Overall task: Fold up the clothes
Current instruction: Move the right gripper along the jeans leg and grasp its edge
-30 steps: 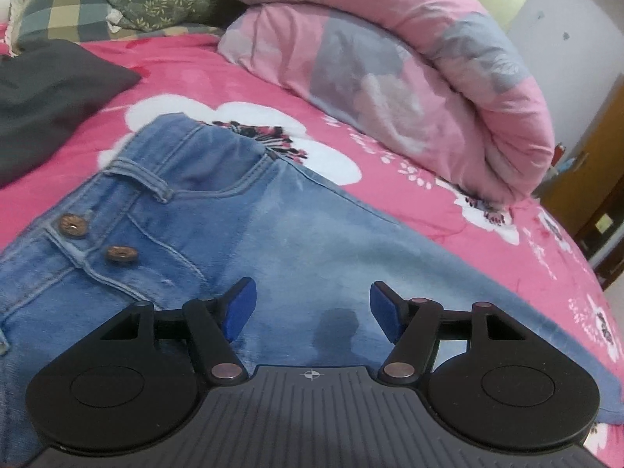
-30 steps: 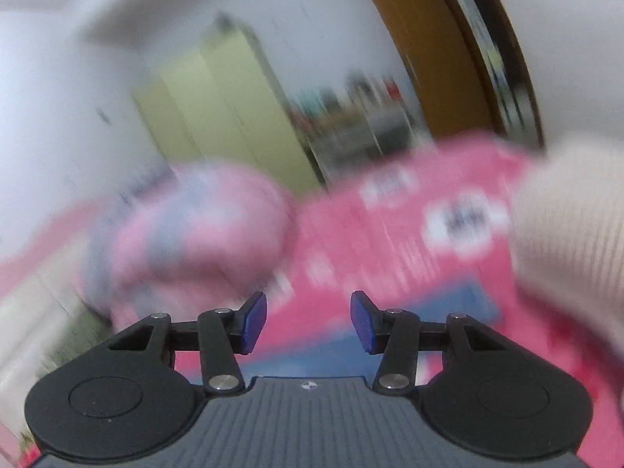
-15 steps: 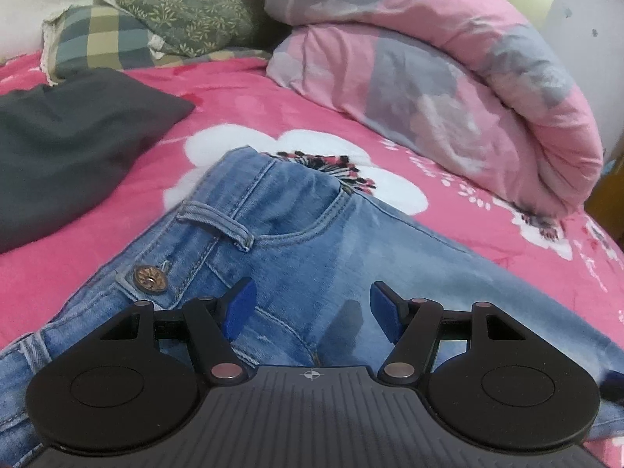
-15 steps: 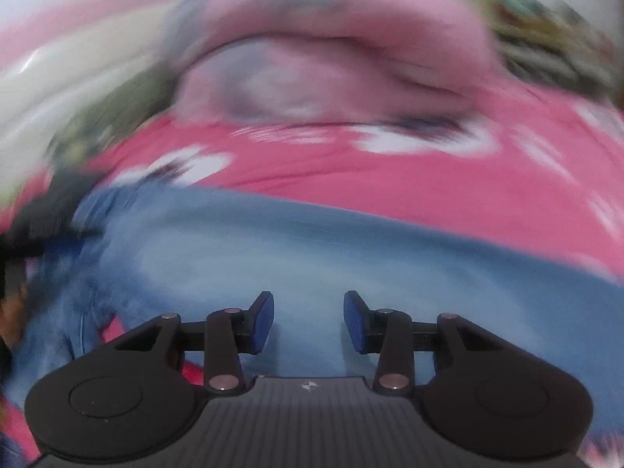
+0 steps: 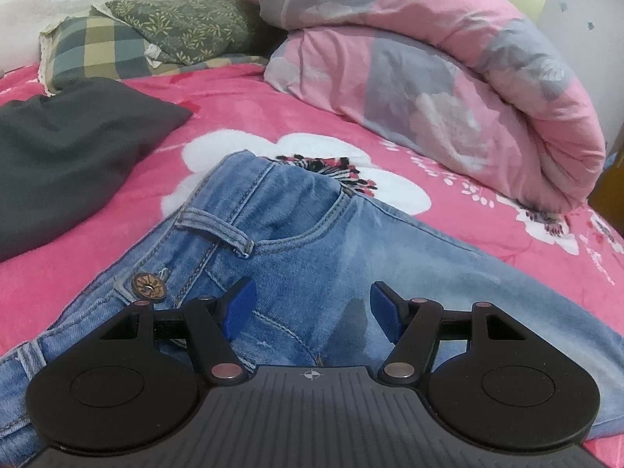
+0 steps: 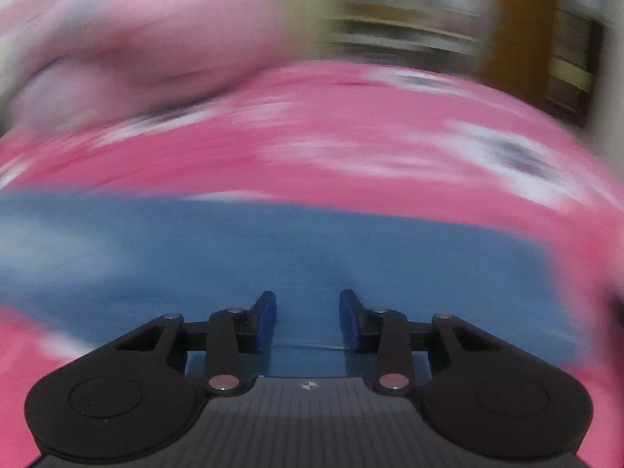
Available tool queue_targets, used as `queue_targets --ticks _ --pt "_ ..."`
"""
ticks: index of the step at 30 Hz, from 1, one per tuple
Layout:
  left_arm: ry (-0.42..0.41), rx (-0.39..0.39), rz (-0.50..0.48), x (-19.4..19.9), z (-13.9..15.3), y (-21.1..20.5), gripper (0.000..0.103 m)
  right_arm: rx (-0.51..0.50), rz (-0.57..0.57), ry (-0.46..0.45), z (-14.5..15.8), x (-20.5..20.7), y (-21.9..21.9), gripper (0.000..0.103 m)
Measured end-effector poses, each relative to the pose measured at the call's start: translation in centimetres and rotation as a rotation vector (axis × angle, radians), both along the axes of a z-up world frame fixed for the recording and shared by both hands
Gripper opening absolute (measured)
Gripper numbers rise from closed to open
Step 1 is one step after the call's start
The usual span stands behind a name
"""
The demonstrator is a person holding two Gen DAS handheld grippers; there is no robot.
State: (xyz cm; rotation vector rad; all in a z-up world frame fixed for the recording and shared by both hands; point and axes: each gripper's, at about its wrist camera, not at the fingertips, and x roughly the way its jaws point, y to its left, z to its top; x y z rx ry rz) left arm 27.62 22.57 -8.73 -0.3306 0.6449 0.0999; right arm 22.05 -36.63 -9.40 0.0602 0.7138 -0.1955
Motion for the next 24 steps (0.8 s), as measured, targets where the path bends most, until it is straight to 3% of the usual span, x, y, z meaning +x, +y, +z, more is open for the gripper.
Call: queue_targets --ticks 2,3,6,9,13,14,15,17,20,22,24 --pt "-0.001 0.003 0.002 0.0 0.0 -0.1 0.065 0.012 -0.217 -0.011 0.3 -1.8 -6.2 0.04" --pt "-0.002 0.008 0.003 0.0 -0.1 -0.2 0.066 0.041 -0.243 -0.03 0.7 -2.4 -7.3 0.04" --pt "-0.002 0.025 0.003 0.1 -0.1 -0.4 0.067 0.065 -0.129 -0.089 1.4 -1.3 -4.2 0.04" --pt "-0.003 0.042 0.0 0.2 -0.2 -0.7 0.067 0.119 0.099 -0.122 1.5 1.8 2.0 0.04" --pt "-0.005 0.05 -0.004 0.2 -0.2 -0.7 0.067 0.17 0.352 -0.059 0.5 8.0 10.4 0.038" --pt "-0.006 0.052 -0.005 0.2 -0.3 -0.7 0.068 0.149 0.354 -0.029 0.0 9.2 11.8 0.038" --pt "-0.006 0.054 -0.006 0.2 -0.3 -0.7 0.068 0.119 0.332 0.002 -0.9 10.8 12.5 0.037" --pt "-0.005 0.059 -0.008 0.2 -0.3 -0.8 0.068 0.101 0.273 -0.031 -1.3 12.2 12.0 0.037" --pt "-0.005 0.061 -0.01 0.3 -0.3 -0.8 0.069 0.137 0.06 -0.046 -0.7 12.9 8.2 0.037" --pt "-0.004 0.06 -0.01 0.3 -0.3 -0.8 0.069 0.141 -0.026 -0.067 0.1 11.0 5.6 0.038" --pt "-0.004 0.059 -0.009 0.3 -0.3 -0.8 0.069 0.211 -0.026 -0.09 1.2 7.4 3.3 0.038"
